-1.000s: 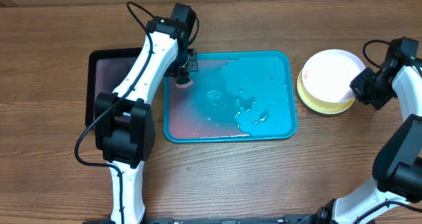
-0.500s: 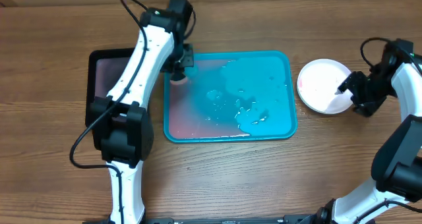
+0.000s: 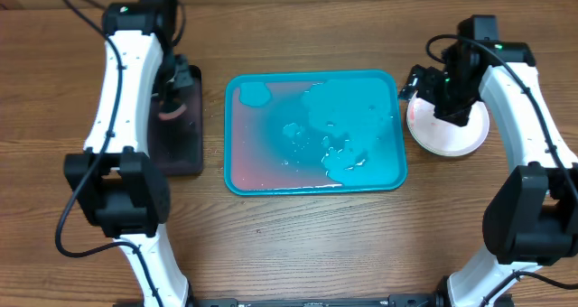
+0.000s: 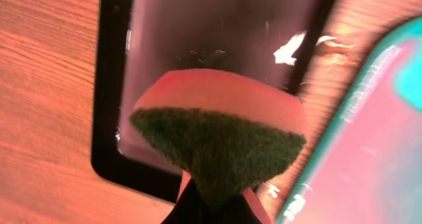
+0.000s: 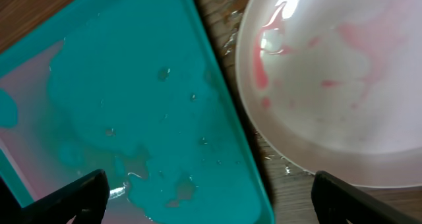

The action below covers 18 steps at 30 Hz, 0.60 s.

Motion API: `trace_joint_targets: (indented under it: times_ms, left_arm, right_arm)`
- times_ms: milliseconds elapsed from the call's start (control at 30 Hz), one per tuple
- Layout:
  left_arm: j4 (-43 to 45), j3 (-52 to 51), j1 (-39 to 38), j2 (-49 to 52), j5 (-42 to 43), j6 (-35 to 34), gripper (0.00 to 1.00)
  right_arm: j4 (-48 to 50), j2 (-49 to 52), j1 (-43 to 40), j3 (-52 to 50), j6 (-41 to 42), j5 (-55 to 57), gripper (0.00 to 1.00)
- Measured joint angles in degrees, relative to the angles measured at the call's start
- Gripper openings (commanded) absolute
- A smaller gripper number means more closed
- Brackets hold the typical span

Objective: Clean dirty plates on tray and stack at the side

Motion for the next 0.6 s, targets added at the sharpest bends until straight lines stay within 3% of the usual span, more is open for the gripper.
trace_joint_targets:
  times_ms: [300,367,433,533,600]
  left_arm:
    - [20.5,-21.8,6.2,0.0,-0.8,10.9,0.04]
    - [23.8,-25.0,6.2,0.0,-0.8,12.9,0.11]
    - [25.8,-27.1,6.2,0.0,-0.8,14.9,0.28]
    - [26.7,-28.0,6.2,0.0,-0.8,17.0,1.00]
    - [27.0,-27.9,6.2,0.0,-0.8,17.1,1.00]
  right_arm:
    - [-0.3,0.0,2.5,0.0,0.0,1.4,1.00]
    - [-0.3,0.0,2.5,0.0,-0.1,1.5,1.00]
    - [-0.3,0.0,2.5,0.0,-0.1,1.7,1.00]
    - [-0.3,0.0,2.5,0.0,-0.1,1.7,1.00]
    - [-0.2,0.0,2.5,0.0,0.0,1.7,1.00]
